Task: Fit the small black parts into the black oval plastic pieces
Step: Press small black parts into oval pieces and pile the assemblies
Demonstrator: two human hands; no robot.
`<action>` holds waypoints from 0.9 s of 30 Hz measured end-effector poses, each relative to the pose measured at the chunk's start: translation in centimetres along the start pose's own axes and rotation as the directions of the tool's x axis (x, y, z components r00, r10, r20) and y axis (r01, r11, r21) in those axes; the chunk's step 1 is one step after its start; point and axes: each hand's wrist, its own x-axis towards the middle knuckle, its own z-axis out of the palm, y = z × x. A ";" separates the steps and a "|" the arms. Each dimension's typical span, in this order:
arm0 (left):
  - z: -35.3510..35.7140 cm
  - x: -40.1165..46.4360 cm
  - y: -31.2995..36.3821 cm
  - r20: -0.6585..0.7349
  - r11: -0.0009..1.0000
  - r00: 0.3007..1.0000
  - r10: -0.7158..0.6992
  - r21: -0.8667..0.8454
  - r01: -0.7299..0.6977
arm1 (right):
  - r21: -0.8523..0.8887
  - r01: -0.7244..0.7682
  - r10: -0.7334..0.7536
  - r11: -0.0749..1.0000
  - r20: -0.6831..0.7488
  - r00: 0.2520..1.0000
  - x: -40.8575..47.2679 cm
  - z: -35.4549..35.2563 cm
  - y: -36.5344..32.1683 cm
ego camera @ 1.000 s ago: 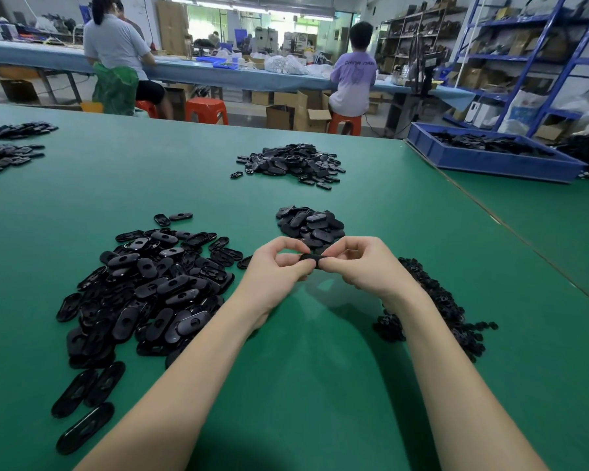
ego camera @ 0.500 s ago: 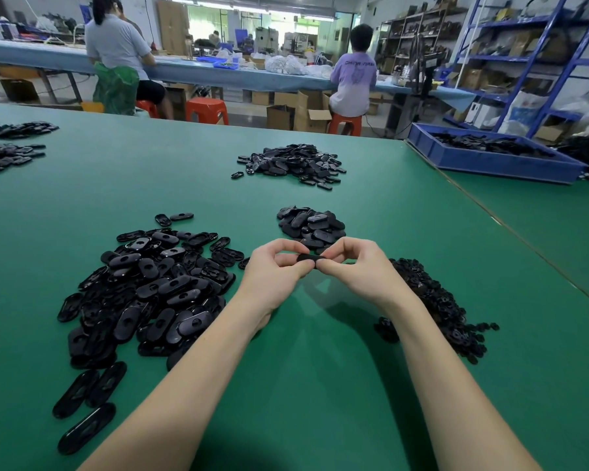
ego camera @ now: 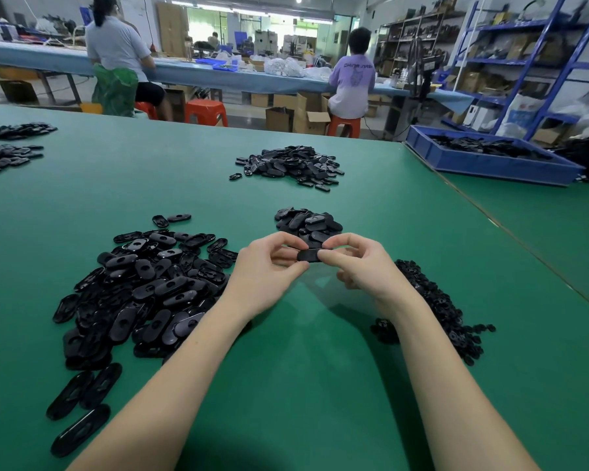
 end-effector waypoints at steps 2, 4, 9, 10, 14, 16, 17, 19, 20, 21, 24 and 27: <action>0.0 0.1 -0.1 -0.021 0.994 0.999 0.033 0.105 -0.030 | -0.061 -0.028 0.030 0.998 0.024 0.999 -0.1 -0.1 0.1; 0.0 0.8 -0.3 -0.060 0.988 0.998 0.035 0.151 -0.026 | -0.122 -0.061 0.063 0.991 0.013 0.998 -0.1 -0.1 0.3; 1.6 5.9 -0.4 -0.267 0.994 0.964 -0.011 0.103 0.040 | -0.275 -0.099 0.124 0.956 0.074 0.989 0.0 0.1 1.0; 2.1 7.2 -0.2 -0.280 0.993 0.960 -0.013 0.111 0.046 | -0.300 -0.102 0.135 0.948 0.091 0.987 0.1 0.2 1.2; 3.6 12.1 0.1 -0.271 0.980 0.958 -0.096 0.140 0.138 | -0.318 -0.099 0.143 0.943 0.121 0.982 0.2 0.2 1.4; 3.9 13.4 -0.4 -0.234 0.962 0.956 -0.177 0.165 0.218 | -0.314 -0.105 0.150 0.944 0.122 0.981 0.3 0.0 1.5; 4.0 13.8 -0.8 -0.223 0.952 0.952 -0.209 0.175 0.250 | -0.315 -0.106 0.150 0.943 0.121 0.981 0.3 0.0 1.6; 4.0 14.4 -1.3 -0.218 0.941 0.947 -0.234 0.196 0.278 | -0.325 -0.100 0.146 0.940 0.119 0.982 0.3 -0.1 1.7; 3.9 14.6 -1.4 -0.216 0.938 0.948 -0.235 0.203 0.279 | -0.331 -0.097 0.143 0.939 0.117 0.983 0.2 -0.1 1.7; 3.8 14.6 -1.5 -0.211 0.938 0.949 -0.233 0.209 0.276 | -0.332 -0.096 0.141 0.938 0.112 0.984 0.2 -0.2 1.7; 3.6 13.8 -1.3 -0.222 0.952 0.956 -0.190 0.197 0.235 | -0.333 -0.097 0.139 0.938 0.105 0.985 0.2 -0.2 1.7; 3.4 11.2 -0.5 -0.237 0.970 0.964 -0.117 0.182 0.162 | -0.342 -0.104 0.146 0.934 0.100 0.984 0.2 -0.2 1.7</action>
